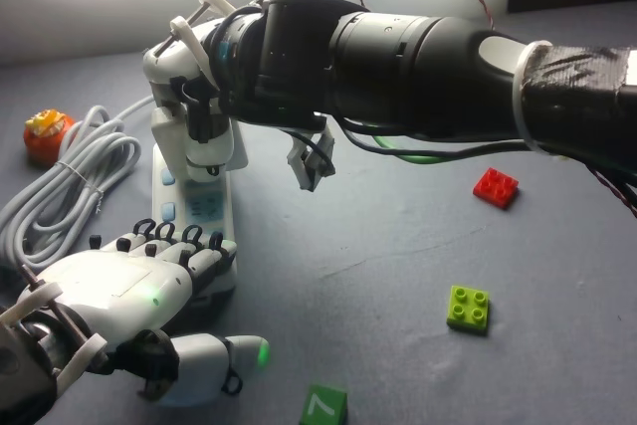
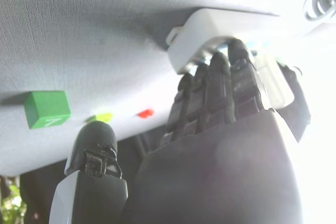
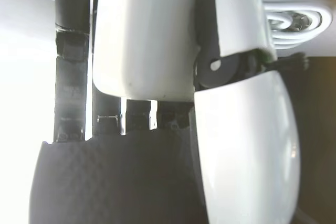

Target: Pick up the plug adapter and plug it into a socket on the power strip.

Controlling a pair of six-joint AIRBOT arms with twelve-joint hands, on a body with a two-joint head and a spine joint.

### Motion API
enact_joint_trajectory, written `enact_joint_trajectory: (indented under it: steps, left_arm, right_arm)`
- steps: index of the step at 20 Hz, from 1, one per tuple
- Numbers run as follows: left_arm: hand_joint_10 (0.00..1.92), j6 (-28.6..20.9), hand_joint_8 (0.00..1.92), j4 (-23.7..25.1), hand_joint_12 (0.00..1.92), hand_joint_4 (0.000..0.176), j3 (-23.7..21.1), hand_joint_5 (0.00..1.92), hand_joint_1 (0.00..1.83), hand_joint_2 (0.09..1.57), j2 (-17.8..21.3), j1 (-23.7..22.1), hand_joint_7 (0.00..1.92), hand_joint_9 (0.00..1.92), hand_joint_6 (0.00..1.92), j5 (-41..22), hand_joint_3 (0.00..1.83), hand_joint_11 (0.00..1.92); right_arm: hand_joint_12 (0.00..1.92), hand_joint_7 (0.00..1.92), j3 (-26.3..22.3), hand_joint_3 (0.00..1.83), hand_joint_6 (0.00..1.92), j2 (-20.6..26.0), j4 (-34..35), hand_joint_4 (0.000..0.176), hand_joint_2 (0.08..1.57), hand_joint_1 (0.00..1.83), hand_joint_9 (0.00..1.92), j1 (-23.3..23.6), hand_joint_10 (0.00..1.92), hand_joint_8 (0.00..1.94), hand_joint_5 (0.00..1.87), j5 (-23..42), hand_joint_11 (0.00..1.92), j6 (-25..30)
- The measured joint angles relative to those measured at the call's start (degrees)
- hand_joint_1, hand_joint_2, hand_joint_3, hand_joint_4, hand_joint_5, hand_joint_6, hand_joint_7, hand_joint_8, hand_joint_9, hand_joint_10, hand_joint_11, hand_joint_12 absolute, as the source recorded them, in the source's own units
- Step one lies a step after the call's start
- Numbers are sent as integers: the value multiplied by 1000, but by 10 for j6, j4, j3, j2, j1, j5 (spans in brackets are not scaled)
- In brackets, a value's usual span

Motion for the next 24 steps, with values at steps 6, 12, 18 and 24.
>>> enact_joint_trajectory:
  steps: [6,12,18,24]
  left_arm:
    - [2,-2,4,-3,240,0,1,54,0,1264,3,-7,66,78,5,8,0,0]
    - [1,-2,3,-4,205,0,1,41,0,1261,17,-15,60,73,3,31,1,0]
    - [1,-2,1,-8,226,0,0,59,0,1259,37,-30,71,83,2,65,0,0]
    - [0,-2,0,-8,145,0,0,58,0,1261,55,-40,56,46,3,109,0,0]
  right_arm:
    - [1007,638,-6,0,0,11,0,0,1067,924,699,2,0,0,582,5,321,0]
    - [1120,455,-26,3,0,25,-1,0,1040,871,499,9,0,0,403,13,81,-1]
    - [1057,389,-36,0,6,40,-1,0,1030,795,385,8,0,3,328,11,0,-1]
    - [923,374,-82,0,3,71,-1,0,1029,752,350,9,2,3,307,12,0,-1]
